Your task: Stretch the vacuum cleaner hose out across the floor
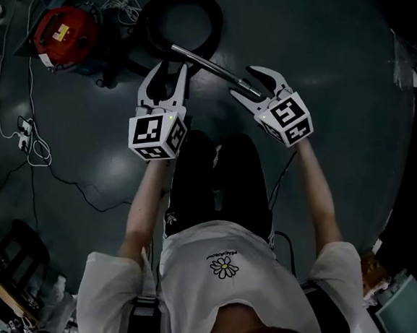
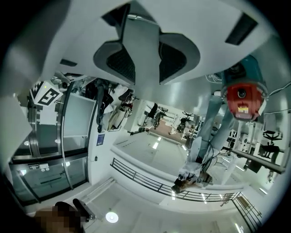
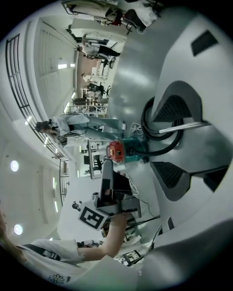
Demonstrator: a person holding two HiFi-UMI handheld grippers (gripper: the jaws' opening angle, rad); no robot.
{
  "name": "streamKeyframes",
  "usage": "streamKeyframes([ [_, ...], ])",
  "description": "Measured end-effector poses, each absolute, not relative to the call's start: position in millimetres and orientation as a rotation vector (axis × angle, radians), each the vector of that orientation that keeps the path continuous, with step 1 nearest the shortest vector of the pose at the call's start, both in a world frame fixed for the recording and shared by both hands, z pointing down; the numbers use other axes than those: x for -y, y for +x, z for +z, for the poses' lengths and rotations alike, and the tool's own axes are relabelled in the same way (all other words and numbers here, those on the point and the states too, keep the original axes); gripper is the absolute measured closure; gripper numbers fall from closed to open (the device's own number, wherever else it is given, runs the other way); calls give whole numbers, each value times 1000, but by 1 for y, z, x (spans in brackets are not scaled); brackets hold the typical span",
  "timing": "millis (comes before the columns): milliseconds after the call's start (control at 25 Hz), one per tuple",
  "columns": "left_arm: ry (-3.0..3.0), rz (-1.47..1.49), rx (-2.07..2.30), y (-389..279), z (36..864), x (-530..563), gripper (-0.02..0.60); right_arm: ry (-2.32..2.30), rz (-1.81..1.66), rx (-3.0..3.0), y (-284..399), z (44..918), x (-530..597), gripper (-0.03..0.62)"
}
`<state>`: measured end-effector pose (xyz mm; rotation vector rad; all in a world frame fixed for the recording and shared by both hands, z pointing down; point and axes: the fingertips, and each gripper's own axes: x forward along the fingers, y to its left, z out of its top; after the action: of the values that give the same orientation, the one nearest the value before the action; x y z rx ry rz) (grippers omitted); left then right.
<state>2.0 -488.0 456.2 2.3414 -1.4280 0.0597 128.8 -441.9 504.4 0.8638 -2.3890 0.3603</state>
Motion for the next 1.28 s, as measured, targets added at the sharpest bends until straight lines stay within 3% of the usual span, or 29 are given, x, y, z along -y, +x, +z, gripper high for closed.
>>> streamKeyframes([
  [280,2325,91,1408,1,684,545,434,707,369,2279,124,771,497,335],
  [520,2290,104,1423,-5,779,556,434,592,382,2124,139,906,523,335],
  [1000,2230,162,1439,-25,829,552,434,422,475,1846,129,1048,537,336],
  [1080,2226,169,1443,-26,831,554,434,500,486,1819,126,1051,543,455],
  [1280,2219,196,1460,-27,835,556,434,597,583,1954,102,1036,544,458],
])
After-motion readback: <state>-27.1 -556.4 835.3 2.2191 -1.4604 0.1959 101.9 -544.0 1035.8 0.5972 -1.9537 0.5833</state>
